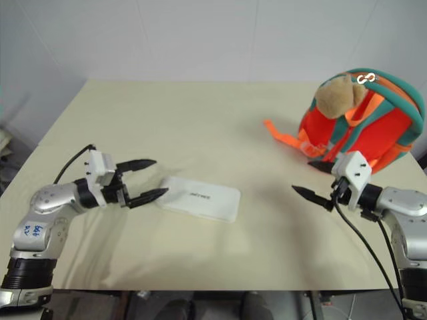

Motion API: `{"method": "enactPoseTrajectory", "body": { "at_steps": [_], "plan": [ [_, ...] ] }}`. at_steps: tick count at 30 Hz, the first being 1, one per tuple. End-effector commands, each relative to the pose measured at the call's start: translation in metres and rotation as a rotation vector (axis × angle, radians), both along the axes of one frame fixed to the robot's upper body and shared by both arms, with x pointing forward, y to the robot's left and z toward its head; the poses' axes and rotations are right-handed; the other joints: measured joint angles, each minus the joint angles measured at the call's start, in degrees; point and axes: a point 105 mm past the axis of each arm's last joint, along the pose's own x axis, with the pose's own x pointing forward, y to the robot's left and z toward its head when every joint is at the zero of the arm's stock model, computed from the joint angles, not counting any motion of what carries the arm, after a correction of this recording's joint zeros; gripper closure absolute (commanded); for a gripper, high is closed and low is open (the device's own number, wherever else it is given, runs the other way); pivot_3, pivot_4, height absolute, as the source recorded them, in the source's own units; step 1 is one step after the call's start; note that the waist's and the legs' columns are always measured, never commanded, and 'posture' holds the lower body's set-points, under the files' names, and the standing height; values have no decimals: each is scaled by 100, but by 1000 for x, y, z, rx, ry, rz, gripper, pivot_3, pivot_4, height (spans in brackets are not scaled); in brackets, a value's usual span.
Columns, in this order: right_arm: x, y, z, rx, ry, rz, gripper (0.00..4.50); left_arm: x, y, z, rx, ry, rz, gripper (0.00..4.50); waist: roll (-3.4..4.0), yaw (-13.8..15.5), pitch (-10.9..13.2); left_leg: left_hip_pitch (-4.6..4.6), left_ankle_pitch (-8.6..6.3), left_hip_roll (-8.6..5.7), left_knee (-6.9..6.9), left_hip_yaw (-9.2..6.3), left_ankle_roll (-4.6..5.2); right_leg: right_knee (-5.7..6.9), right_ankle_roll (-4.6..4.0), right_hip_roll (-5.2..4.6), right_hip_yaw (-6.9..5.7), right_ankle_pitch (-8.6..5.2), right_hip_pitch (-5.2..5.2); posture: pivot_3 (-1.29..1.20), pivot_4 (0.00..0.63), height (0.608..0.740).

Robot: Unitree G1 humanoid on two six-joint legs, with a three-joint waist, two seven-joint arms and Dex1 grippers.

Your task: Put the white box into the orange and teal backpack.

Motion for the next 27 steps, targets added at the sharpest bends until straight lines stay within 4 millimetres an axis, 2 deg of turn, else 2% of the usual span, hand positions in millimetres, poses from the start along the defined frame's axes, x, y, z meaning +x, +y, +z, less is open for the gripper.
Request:
{"method": "enactPoseTrajectory", "body": {
  "at_steps": [1, 6, 9, 12, 15, 21, 26, 27],
  "plan": [
    [2, 6, 8, 4, -29, 26, 0, -4, 2, 6, 15, -39, 0, 25, 0, 3, 0, 0, 0, 0, 0, 0, 0, 0, 0, 0, 0, 0, 0, 0, 150, 740],
    [8, 19, 9, 19, -30, 76, 0, -8, 4, 5, 8, -37, 8, 25, 0, 1, 0, 0, 0, 2, 1, 2, 0, 1, -2, 0, 1, 1, -3, 0, 150, 740],
    [9, 35, 10, 39, -21, 125, 0, -6, 16, 4, 25, -49, 64, 25, 0, -2, 0, -2, 0, 2, -1, 4, 0, 2, -2, 0, 2, 1, -8, 0, 150, 740],
    [8, 51, 3, 33, 5, 149, 0, -8, 30, 3, 42, -48, 92, 25, 0, 2, 0, -12, 0, 3, -4, 5, -1, 9, -3, 1, 4, 1, -27, 0, 150, 740],
    [5, 65, -10, 23, 36, 162, 588, -9, 44, -4, 63, -26, 110, 596, 0, 1, 0, -14, 0, 4, -7, 12, -2, 12, -6, 0, 5, 0, -36, 0, 150, 740],
    [5, 74, -26, 4, 76, 90, 2676, 2, 67, -22, 110, 21, 173, 2462, 0, 19, 0, -17, -1, 2, -4, 17, -2, 11, -7, -2, 6, 0, -37, 0, 150, 740],
    [-4, 79, -39, -17, 147, 75, 4377, 13, 68, -40, 152, 76, 171, 3989, 0, 23, 0, -16, -1, 2, -6, 15, -2, 13, -7, -1, 4, 0, -37, 0, 150, 740],
    [-7, 81, -43, -26, 165, 82, 4349, 14, 65, -44, 153, 103, 156, 4270, -1, 17, -1, -17, -1, 2, -6, 15, -2, 12, -7, -1, 4, 0, -37, 0, 150, 740]
  ]
}}
